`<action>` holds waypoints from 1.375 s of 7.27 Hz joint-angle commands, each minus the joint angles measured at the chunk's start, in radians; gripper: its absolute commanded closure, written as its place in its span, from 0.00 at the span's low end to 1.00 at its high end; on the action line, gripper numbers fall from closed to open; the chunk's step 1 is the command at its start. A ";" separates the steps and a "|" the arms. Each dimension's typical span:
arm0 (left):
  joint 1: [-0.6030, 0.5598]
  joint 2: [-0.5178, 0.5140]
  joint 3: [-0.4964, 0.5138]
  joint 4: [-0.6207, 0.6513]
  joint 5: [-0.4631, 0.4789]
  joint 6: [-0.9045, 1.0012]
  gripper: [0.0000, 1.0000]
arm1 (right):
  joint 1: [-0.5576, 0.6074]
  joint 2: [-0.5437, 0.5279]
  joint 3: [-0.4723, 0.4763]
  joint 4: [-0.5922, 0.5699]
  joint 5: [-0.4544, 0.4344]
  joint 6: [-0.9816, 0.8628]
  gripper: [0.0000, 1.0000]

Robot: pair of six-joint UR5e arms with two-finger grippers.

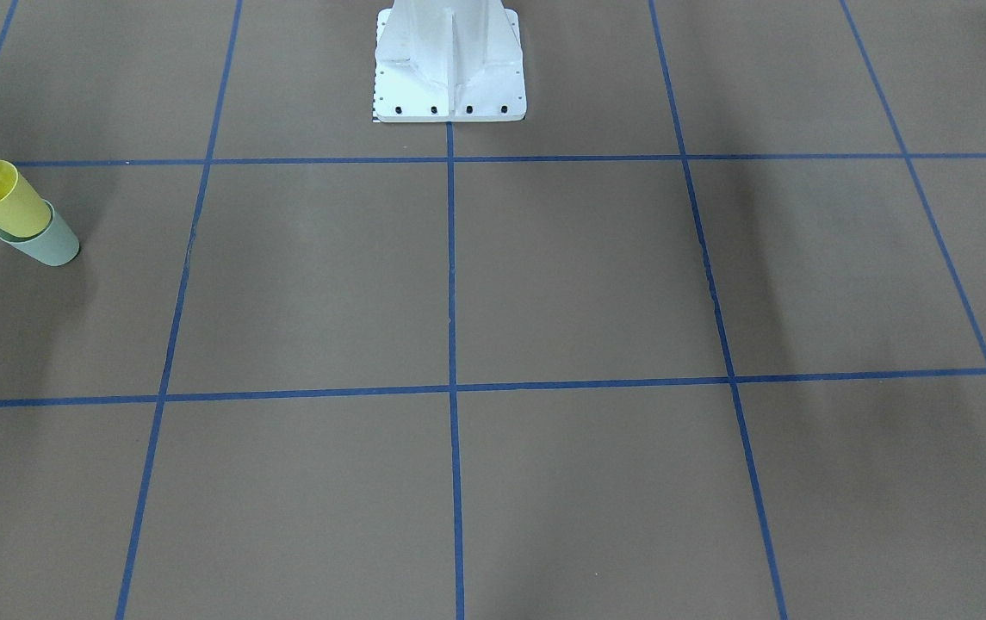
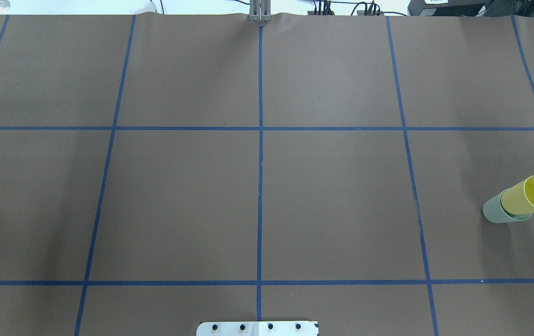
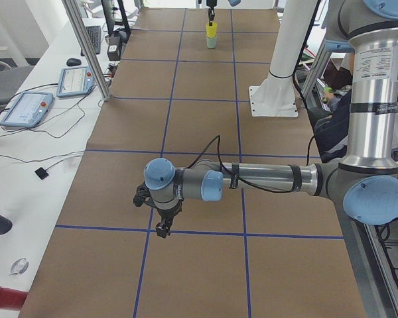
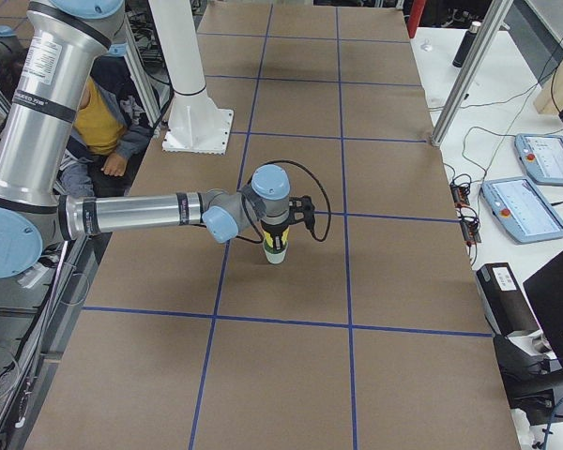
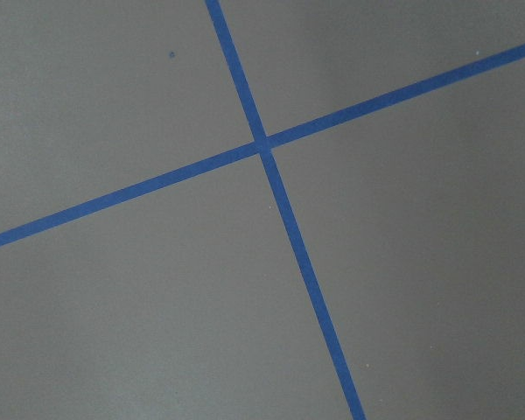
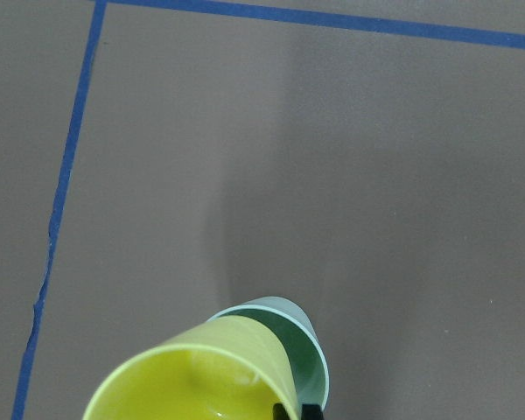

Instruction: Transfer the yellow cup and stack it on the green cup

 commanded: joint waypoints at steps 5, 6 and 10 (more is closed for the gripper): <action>-0.001 0.000 0.002 0.000 0.000 0.000 0.00 | -0.008 -0.004 -0.002 -0.001 -0.019 -0.010 0.91; -0.001 0.001 0.002 0.000 0.000 0.002 0.00 | -0.009 -0.004 -0.002 0.000 -0.021 -0.011 0.36; -0.001 0.001 0.008 -0.020 0.000 0.000 0.00 | -0.012 -0.006 -0.005 0.011 -0.031 -0.020 0.00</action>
